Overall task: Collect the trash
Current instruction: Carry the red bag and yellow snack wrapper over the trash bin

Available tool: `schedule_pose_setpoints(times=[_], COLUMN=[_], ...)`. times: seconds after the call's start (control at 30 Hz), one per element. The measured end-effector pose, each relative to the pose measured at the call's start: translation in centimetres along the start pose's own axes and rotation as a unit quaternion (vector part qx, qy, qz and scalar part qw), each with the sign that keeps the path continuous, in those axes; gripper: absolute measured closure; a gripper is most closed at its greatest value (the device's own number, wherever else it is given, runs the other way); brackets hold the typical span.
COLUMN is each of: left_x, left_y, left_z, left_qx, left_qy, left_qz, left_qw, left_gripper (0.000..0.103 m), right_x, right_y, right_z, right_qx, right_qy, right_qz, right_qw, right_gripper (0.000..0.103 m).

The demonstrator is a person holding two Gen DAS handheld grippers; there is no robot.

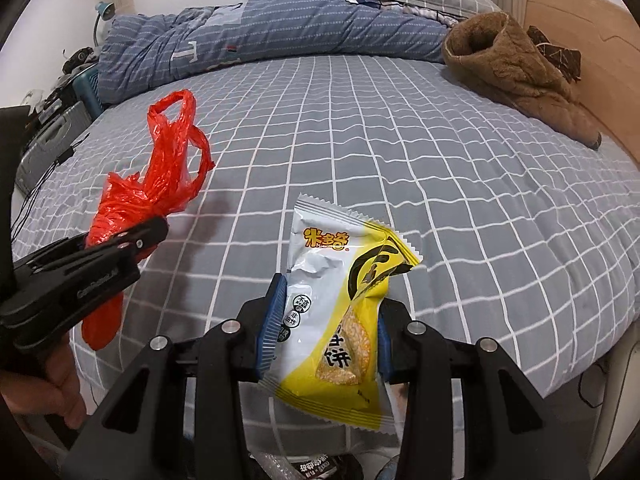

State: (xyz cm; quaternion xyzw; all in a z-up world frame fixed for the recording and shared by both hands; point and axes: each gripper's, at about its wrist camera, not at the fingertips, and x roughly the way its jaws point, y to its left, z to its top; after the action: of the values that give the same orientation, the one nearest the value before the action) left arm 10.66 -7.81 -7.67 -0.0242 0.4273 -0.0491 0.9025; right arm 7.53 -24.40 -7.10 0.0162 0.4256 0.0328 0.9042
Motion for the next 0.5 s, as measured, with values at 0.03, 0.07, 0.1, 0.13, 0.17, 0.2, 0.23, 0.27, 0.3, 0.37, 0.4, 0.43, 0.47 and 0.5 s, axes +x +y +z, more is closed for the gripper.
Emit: schedule_pose_setpoints(times=[0.03, 0.07, 0.1, 0.13, 0.17, 0.2, 0.23, 0.27, 0.3, 0.37, 0.4, 0.43, 0.47, 0.5], left_x=[-0.3, -0.8, -1.1, -1.4, -1.8, -1.9, -2.2, -2.5, -2.8, -3.3, -3.6, -3.9, -4.5, -4.9], left_y=[-0.1, 0.0, 0.1, 0.0, 0.1, 0.1, 0.2, 0.1, 0.1, 0.1, 0.1, 0.0, 0.0, 0.1], left_z=[-0.2, -0.7, -1.0, -1.4, -1.8, -2.0, -2.3, -2.7, -3.0, -3.6, -3.9, -4.1, -4.3, -4.5], left_qx=[0.001, 0.002, 0.002, 0.003, 0.004, 0.005, 0.005, 0.007, 0.009, 0.011, 0.013, 0.015, 0.016, 0.017], left_qy=[0.001, 0.001, 0.002, 0.003, 0.004, 0.004, 0.004, 0.005, 0.005, 0.005, 0.004, 0.003, 0.001, -0.001], left_qz=[0.001, 0.002, 0.003, 0.004, 0.005, 0.005, 0.005, 0.005, 0.006, 0.006, 0.007, 0.008, 0.008, 0.008], left_qw=[1.0000, 1.0000, 1.0000, 1.0000, 1.0000, 1.0000, 1.0000, 1.0000, 0.9999, 0.9999, 0.9999, 0.9999, 0.9998, 0.9998], left_gripper=[0.061, 0.061, 0.061, 0.061, 0.061, 0.061, 0.061, 0.061, 0.061, 0.061, 0.061, 0.061, 0.061, 0.061], right_x=[-0.4, -0.7, -0.9, -1.3, -1.4, -1.6, -1.9, -2.2, -2.5, -3.2, -3.5, -3.7, -4.0, -4.3], right_y=[0.1, 0.1, 0.2, 0.3, 0.3, 0.4, 0.4, 0.4, 0.4, 0.5, 0.6, 0.7, 0.8, 1.0], right_z=[-0.3, -0.5, -0.8, -1.3, -1.5, -1.9, -2.2, -2.4, -2.6, -2.9, -3.1, -3.1, -3.2, -3.4], right_qx=[-0.002, -0.004, -0.007, -0.010, -0.011, -0.013, -0.012, -0.011, -0.009, -0.005, -0.006, -0.006, -0.006, -0.006], right_qy=[-0.002, -0.004, -0.005, -0.007, -0.006, -0.005, -0.005, -0.006, -0.008, -0.013, -0.014, -0.016, -0.018, -0.019], right_qz=[-0.002, -0.004, -0.006, -0.009, -0.011, -0.013, -0.014, -0.014, -0.014, -0.015, -0.015, -0.016, -0.016, -0.015], right_qw=[1.000, 1.000, 1.000, 1.000, 1.000, 1.000, 1.000, 1.000, 1.000, 1.000, 1.000, 1.000, 1.000, 1.000], right_gripper=[0.065, 0.065, 0.065, 0.065, 0.065, 0.065, 0.065, 0.065, 0.065, 0.065, 0.065, 0.065, 0.065, 0.065])
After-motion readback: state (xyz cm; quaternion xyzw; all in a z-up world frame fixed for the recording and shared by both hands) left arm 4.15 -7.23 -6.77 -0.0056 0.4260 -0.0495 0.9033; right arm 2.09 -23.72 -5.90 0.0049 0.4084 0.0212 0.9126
